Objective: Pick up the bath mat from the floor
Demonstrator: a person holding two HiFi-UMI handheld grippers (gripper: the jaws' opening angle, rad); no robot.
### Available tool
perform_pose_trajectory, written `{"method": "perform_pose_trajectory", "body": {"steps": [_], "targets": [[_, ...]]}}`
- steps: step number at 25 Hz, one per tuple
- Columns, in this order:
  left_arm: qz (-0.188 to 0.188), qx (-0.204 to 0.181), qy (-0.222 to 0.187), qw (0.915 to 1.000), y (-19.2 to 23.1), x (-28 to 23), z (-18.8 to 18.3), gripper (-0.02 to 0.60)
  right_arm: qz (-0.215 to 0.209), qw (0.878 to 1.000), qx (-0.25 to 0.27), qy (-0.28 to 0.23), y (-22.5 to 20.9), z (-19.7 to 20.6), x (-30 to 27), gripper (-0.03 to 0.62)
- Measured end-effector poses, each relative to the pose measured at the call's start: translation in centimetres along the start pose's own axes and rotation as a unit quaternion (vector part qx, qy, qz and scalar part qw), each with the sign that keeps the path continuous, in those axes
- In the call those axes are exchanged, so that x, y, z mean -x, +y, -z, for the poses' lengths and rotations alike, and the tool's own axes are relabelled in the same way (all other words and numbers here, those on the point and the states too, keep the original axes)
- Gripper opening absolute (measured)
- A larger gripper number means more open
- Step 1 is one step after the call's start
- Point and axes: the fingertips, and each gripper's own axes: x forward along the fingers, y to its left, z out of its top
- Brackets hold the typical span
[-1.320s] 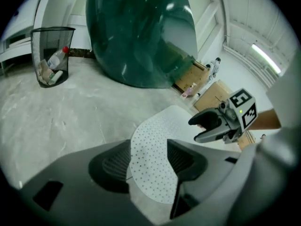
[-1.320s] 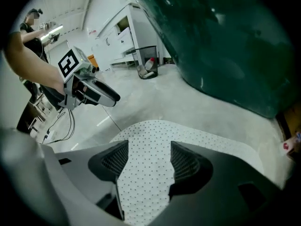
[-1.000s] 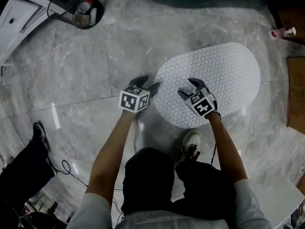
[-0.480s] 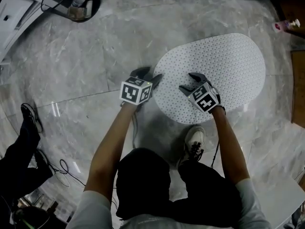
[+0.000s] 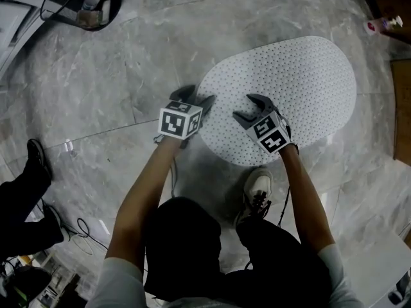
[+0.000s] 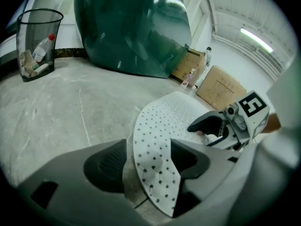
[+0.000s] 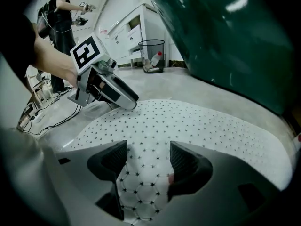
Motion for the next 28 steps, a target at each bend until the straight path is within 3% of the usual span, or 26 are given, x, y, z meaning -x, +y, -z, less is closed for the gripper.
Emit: {"method": "perform_pose_trajectory", "body": {"steps": [3, 7, 12, 14, 16, 18, 22, 24, 28], "targets": [[0.002, -0.019, 0.006, 0.9998, -0.7, -0.2, 0.3, 0.293, 0.006, 1.0, -0.003, -0.012, 0.1, 0.1, 0.0, 0.29], [0.034, -0.054, 0.018, 0.9978, -2.9, -1.0, 0.9, 0.308, 0.011, 0.999, -0.008, -0.029, 0.2, -0.1, 0.0, 0.29], [0.112, 0.001, 0.024, 0.9935, -7.2, -1.8, 0.6, 0.322, 0.009, 0.999, -0.009, -0.032, 0.3, -0.2, 0.0, 0.29], [0.127, 0.022, 0.021, 0.9915, -8.4, -2.3, 0.5, 0.296, 0.007, 0.999, -0.01, -0.035, 0.4, -0.2, 0.1, 0.29], [0.135, 0.049, 0.012, 0.9895, -8.8, -2.5, 0.0, 0.216, 0.007, 0.999, -0.007, -0.039, 0.5, -0.2, 0.2, 0.29], [0.147, 0.071, 0.013, 0.9864, -9.0, -2.6, -0.4, 0.179, 0.008, 0.999, -0.003, -0.041, 0.4, -0.2, 0.2, 0.29], [0.13, 0.056, 0.058, 0.9882, -9.1, -3.8, 0.3, 0.157, 0.013, 0.999, 0.007, -0.046, 0.3, -0.3, 0.1, 0.29], [0.119, 0.048, 0.071, 0.9892, -8.9, -4.2, 0.6, 0.061, 0.018, 0.999, 0.018, -0.046, 0.4, 0.0, 0.3, 0.29], [0.136, 0.099, 0.052, 0.9843, -8.8, -3.4, 0.5, 0.041, 0.03, 0.999, 0.023, -0.036, 0.4, 0.9, 2.2, 0.29]]}}
